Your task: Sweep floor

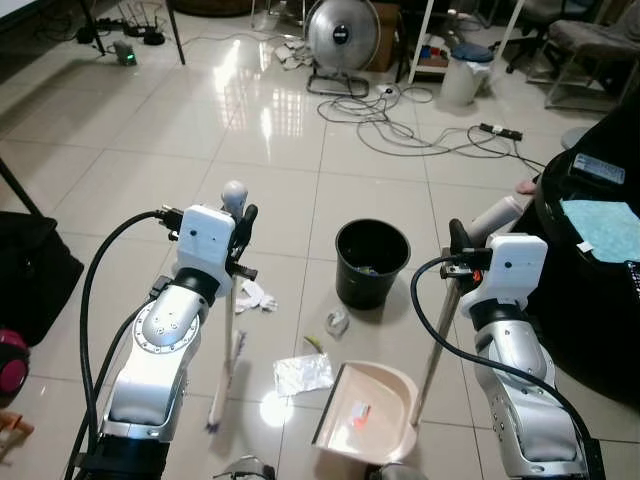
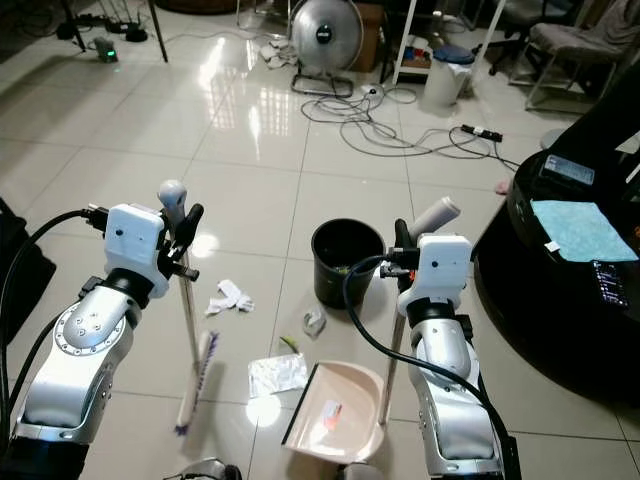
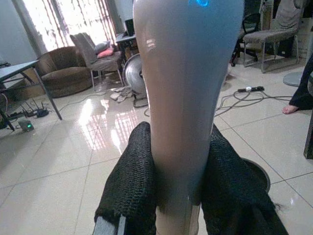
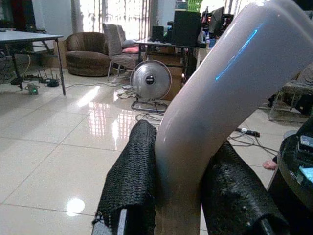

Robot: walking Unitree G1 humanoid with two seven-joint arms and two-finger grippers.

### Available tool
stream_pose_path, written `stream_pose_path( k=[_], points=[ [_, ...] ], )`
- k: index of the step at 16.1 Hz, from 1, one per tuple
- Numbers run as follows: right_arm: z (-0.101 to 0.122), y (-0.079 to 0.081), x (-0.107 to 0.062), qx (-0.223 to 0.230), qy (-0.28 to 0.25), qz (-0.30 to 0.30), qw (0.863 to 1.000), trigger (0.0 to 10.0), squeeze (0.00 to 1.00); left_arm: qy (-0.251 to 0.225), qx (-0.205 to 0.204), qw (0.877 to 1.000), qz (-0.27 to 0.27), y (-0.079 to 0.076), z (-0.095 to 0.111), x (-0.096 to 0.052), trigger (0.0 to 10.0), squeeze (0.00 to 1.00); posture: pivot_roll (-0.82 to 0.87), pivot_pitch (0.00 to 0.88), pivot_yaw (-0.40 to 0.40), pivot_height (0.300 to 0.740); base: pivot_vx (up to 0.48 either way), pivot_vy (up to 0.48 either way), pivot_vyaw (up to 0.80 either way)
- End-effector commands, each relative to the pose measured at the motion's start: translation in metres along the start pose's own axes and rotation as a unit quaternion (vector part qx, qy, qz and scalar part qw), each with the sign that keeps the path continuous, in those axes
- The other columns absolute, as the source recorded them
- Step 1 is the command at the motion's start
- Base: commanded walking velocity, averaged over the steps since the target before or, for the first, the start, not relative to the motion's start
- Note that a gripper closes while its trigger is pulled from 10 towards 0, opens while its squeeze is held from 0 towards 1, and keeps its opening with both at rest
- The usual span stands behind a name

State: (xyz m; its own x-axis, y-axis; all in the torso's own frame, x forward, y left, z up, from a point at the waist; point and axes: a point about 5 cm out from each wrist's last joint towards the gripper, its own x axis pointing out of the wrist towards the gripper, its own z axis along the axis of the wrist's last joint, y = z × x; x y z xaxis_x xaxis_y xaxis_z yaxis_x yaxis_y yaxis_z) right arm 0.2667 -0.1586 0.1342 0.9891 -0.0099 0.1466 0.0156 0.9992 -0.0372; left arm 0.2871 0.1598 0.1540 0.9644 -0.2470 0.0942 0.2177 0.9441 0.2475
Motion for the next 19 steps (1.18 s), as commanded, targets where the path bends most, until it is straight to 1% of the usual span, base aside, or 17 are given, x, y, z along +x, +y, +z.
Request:
stream_pose_path(
  k=[1,6,9,11,12,13,18,19],
  points=[
    [0.0127,-0.0034,0.0029,-0.006,-0.031,-0.001,1.0,10.0,0.0,-0.033,0.007,0.999,-0.004,-0.0018,0.0135,0.005,10.0,0.0,0.01,0.087,-0.029,0.74,0.244,0.0,0.0],
    [0.0125,-0.001,0.0033,-0.001,-0.032,0.003,0.999,10.0,0.0,-0.034,0.006,0.999,-0.009,-0.0027,0.0122,0.0041,10.0,0.0,0.01,0.078,-0.026,0.74,0.292,0.0,0.0],
    [0.0107,0.0025,0.0044,-0.025,-0.025,0.017,0.999,10.0,0.0,-0.032,0.006,0.999,-0.01,-0.0027,0.0114,0.0034,10.0,0.0,0.02,0.073,-0.021,0.74,0.321,0.0,0.0],
    [0.0099,0.003,0.0048,-0.022,-0.029,0.01,0.999,10.0,0.0,-0.03,0.007,0.999,-0.012,-0.0035,0.0102,0.0024,10.0,0.0,0.03,0.067,-0.022,0.74,0.324,0.0,0.66],
    [0.0093,0.0024,0.0052,-0.003,-0.028,0.003,1.0,10.0,0.0,-0.03,0.007,0.999,-0.012,-0.0031,0.0103,0.0025,10.0,0.0,0.03,0.067,-0.022,0.74,0.322,0.0,0.0],
    [0.0093,0.0025,0.0059,-0.001,-0.027,0.004,1.0,10.0,0.0,-0.03,0.008,0.999,-0.011,-0.0026,0.0104,0.0026,10.0,0.0,0.04,0.067,-0.022,0.74,0.322,0.0,0.0],
    [0.0073,0.0036,0.0066,0.0,-0.026,0.012,1.0,10.0,0.0,-0.028,0.01,1.0,-0.008,-0.0011,0.01,0.0029,10.0,0.0,0.05,0.08,-0.025,0.74,0.322,0.0,0.0],
    [0.0067,0.0039,0.0074,-0.006,-0.026,0.016,1.0,10.0,0.0,-0.019,0.006,1.0,-0.008,-0.0014,0.0074,0.0019,10.0,0.0,0.05,0.089,-0.021,0.74,0.296,0.0,0.0]
  ],
)
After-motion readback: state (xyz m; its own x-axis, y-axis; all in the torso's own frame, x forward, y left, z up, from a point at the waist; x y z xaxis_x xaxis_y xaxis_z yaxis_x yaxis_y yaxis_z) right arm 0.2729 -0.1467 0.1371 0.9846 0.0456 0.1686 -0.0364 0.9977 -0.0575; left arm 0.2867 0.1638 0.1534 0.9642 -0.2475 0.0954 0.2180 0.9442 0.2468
